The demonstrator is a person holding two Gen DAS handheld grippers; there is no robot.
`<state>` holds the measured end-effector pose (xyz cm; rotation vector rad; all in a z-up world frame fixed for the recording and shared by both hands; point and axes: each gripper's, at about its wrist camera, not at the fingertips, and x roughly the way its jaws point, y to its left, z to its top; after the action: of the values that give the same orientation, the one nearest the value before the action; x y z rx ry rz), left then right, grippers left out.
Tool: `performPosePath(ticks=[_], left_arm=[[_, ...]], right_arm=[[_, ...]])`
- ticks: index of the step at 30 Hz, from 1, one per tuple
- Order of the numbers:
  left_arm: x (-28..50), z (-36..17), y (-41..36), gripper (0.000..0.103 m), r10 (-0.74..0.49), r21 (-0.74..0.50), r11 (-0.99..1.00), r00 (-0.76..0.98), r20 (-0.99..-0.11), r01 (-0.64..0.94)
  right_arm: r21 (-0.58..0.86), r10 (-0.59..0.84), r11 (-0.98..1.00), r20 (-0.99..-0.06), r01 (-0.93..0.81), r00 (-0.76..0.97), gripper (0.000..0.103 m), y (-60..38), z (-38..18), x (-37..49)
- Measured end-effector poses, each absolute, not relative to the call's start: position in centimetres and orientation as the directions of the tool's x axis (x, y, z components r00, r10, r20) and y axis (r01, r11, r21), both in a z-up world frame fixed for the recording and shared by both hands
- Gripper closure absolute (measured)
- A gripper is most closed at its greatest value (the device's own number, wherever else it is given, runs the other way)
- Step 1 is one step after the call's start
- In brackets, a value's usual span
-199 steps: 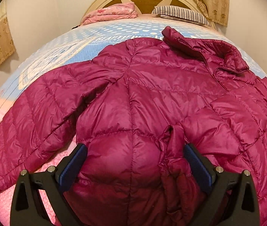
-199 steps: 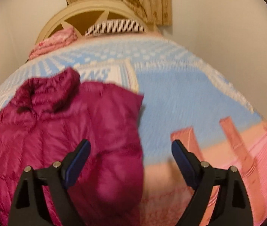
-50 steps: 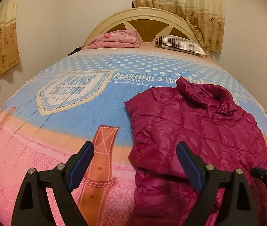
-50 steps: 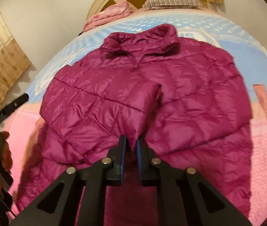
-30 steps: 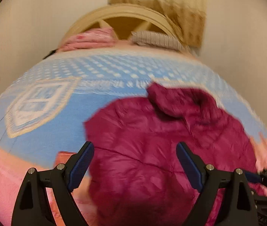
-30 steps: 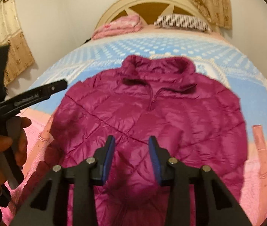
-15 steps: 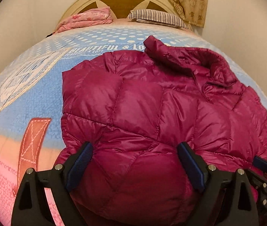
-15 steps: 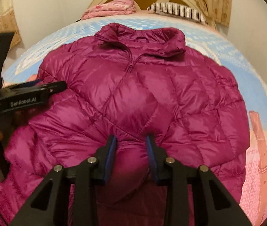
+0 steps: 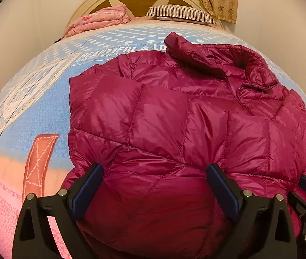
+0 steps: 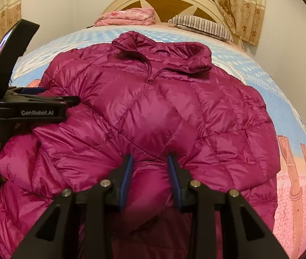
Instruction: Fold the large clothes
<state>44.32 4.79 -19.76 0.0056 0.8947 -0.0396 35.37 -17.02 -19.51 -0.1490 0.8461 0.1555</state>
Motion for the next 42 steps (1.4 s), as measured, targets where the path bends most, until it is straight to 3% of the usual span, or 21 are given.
performPosePath(ticks=[3, 4, 5, 7, 10, 12, 14, 15, 19, 29, 33, 34, 36, 38, 42], left_arm=[[42.6, -17.8, 5.1, 0.006, -0.027, -0.024, 1.000, 0.662, -0.749, 0.014], [41.6, -16.9, 5.1, 0.006, -0.042, -0.041, 0.999, 0.690, -0.723, 0.018], [40.9, -16.3, 4.8, 0.006, -0.056, -0.051, 0.998, 0.707, -0.705, 0.028], [40.4, -15.9, 4.1, 0.005, -0.077, -0.053, 0.997, 0.710, -0.700, 0.056], [40.9, -17.1, 3.0, 0.005, -0.089, -0.046, 0.996, 0.673, -0.734, 0.081], [41.0, -18.6, 2.7, 0.005, -0.058, -0.013, 0.997, 0.663, -0.747, 0.073], [41.2, -19.3, 2.5, 0.005, -0.057, -0.013, 0.997, 0.655, -0.753, 0.072], [41.1, -19.3, 2.6, 0.005, -0.059, -0.016, 0.997, 0.654, -0.754, 0.072], [41.3, -19.7, 2.5, 0.005, -0.062, -0.017, 0.997, 0.644, -0.762, 0.076], [41.5, -20.1, 1.7, 0.001, -0.002, 0.044, 0.997, 0.637, -0.770, 0.057], [41.4, -19.1, 2.6, 0.001, -0.034, 0.001, 0.999, 0.628, -0.777, 0.054], [40.9, -18.3, 3.1, 0.001, -0.038, -0.015, 0.999, 0.635, -0.771, 0.042], [39.9, -16.2, 3.9, 0.001, -0.052, -0.043, 0.999, 0.676, -0.736, 0.029], [39.6, -13.4, 4.7, 0.001, -0.082, -0.064, 0.997, 0.707, -0.702, 0.052], [41.8, -10.2, 5.1, 0.001, -0.093, -0.067, 0.996, 0.714, -0.694, 0.064]], right_arm=[[-0.035, 0.103, 0.979, -0.758, -0.199, 0.644, 0.063, -17.4, -18.5, 35.1], [-0.022, 0.112, 0.981, -0.752, -0.194, 0.650, 0.054, -17.6, -17.9, 34.8], [-0.016, 0.113, 0.983, -0.741, -0.185, 0.662, 0.036, -17.8, -17.3, 34.6], [-0.005, 0.117, 0.986, -0.686, -0.165, 0.718, 0.023, -18.0, -15.6, 33.7], [-0.019, 0.116, 0.984, -0.679, -0.176, 0.725, 0.024, -17.4, -14.9, 34.0], [-0.025, 0.116, 0.983, -0.691, -0.184, 0.713, 0.035, -17.0, -15.1, 34.6], [-0.028, 0.111, 0.982, -0.713, -0.186, 0.692, 0.060, -17.1, -15.8, 35.6], [-0.019, 0.109, 0.984, -0.723, -0.178, 0.682, 0.063, -17.5, -16.1, 36.1], [-0.007, 0.120, 0.982, -0.757, -0.191, 0.642, 0.065, -18.2, -17.9, 37.1], [-0.054, 0.091, 0.979, -0.744, -0.195, 0.662, 0.063, -17.8, -19.4, 36.1], [-0.059, 0.084, 0.980, -0.746, -0.191, 0.661, 0.061, -17.5, -19.3, 36.1], [-0.049, 0.092, 0.980, -0.747, -0.192, 0.658, 0.059, -17.7, -19.2, 36.1], [-0.015, 0.110, 0.982, -0.757, -0.186, 0.644, 0.043, -18.4, -18.4, 35.9], [0.033, 0.157, 0.979, -0.748, -0.200, 0.644, 0.018, -19.4, -17.1, 35.3], [0.029, 0.188, 0.971, -0.715, -0.239, 0.674, 0.014, -20.8, -13.9, 35.1]])
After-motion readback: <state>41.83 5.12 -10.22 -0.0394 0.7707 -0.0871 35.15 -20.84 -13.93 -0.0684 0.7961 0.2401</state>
